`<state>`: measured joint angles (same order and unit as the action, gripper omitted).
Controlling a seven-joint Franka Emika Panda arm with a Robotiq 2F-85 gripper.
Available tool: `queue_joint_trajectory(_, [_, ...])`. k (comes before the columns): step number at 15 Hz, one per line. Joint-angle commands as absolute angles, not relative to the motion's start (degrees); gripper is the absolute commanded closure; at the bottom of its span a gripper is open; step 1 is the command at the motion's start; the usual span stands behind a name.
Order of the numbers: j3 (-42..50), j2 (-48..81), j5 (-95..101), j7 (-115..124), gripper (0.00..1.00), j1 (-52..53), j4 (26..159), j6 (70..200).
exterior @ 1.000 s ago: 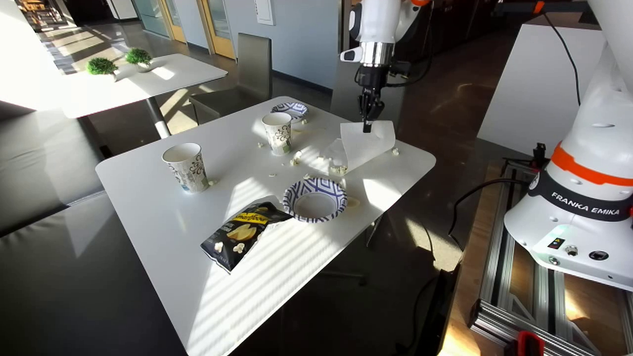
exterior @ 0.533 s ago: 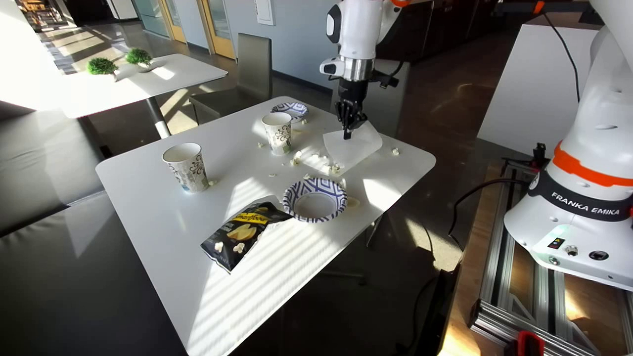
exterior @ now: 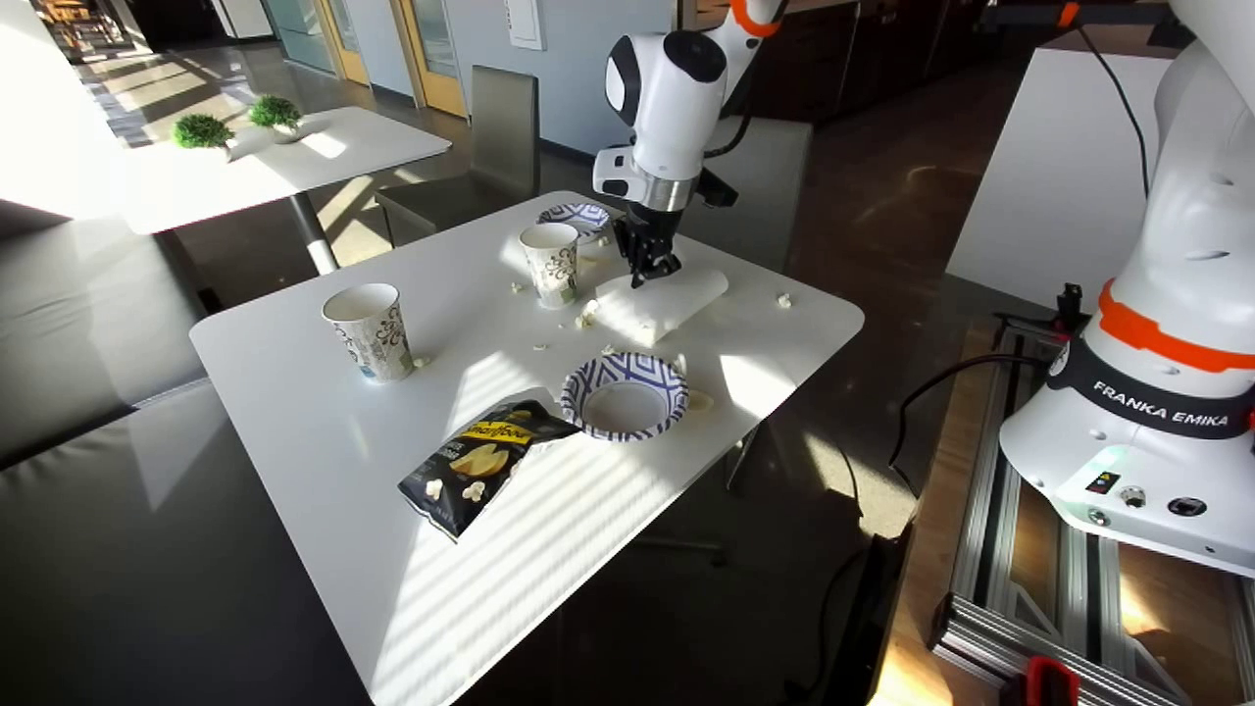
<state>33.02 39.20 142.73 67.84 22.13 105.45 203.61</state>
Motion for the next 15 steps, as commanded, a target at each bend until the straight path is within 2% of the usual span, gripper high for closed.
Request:
queue_joint_trajectory(1, [30.0,39.8,141.3,64.6,1.0,20.3,105.9,200.5])
queue_joint_trajectory(6, [27.9,41.8,141.2,63.8,1.0,17.5,104.4,202.6])
queue_joint_trajectory(10, [29.7,43.6,141.3,66.2,1.0,17.9,103.4,205.2])
queue_joint_trajectory(15, [34.1,47.5,139.4,71.8,1.0,18.7,100.5,218.9])
